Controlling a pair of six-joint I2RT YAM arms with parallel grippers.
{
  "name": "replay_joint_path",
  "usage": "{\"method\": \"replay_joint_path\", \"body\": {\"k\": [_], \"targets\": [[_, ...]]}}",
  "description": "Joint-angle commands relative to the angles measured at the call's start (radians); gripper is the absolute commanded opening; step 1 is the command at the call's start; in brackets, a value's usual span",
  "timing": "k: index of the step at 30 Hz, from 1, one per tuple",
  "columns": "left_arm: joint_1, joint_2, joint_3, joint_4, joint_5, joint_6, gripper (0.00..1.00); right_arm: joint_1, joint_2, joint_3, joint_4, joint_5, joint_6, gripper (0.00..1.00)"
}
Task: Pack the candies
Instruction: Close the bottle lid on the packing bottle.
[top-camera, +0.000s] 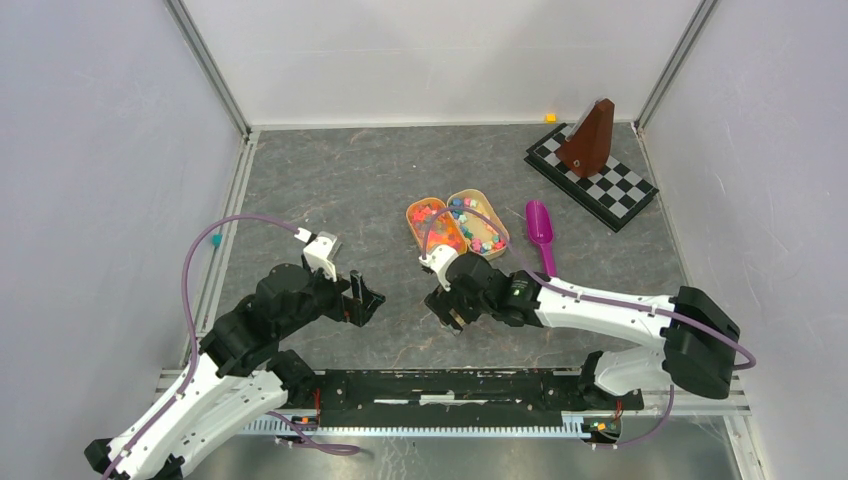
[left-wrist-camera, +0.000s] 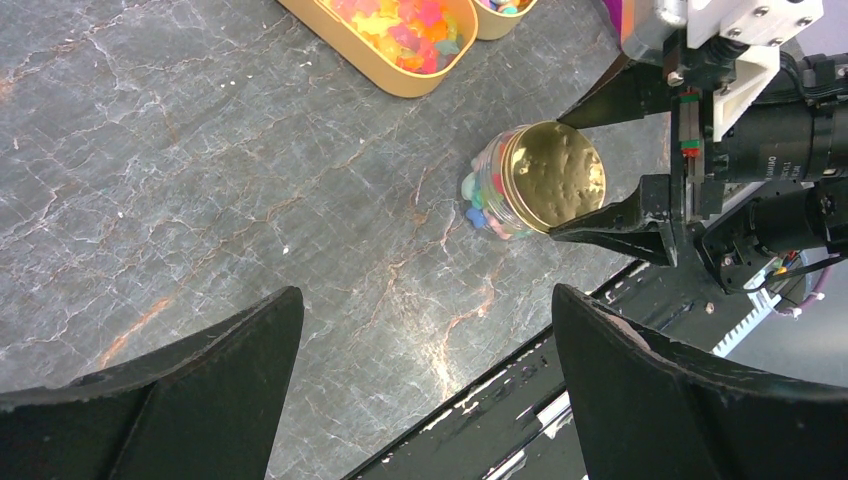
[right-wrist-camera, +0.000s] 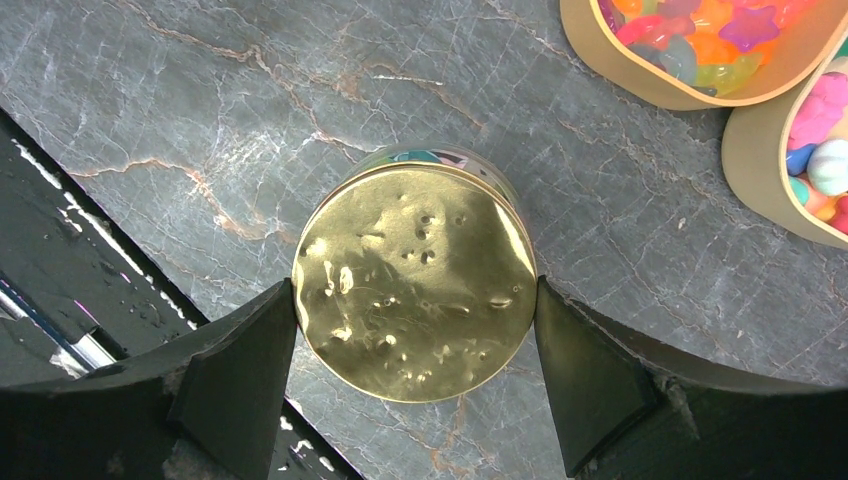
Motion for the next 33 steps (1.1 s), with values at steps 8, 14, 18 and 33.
{"method": "replay_joint_path", "body": {"k": [8,14,18,33], "targets": [[0.002,-0.012,-0.001,0.019,-0.021,-0.003,1.00,0.010,0.046,0.047,0.052,0.026,0.003,0.76],[0.002,-0.012,-0.001,0.019,-0.022,-0.003,1.00,0.009,0.070,0.050,0.055,0.024,-0.001,0.80],[0.002,-0.010,-0.001,0.019,-0.022,-0.003,1.00,0.010,0.071,0.039,0.064,0.020,0.004,0.84],[0.002,-0.007,-0.001,0.019,-0.024,-0.003,1.00,0.010,0.029,0.061,0.056,0.025,0.017,0.98]]}}
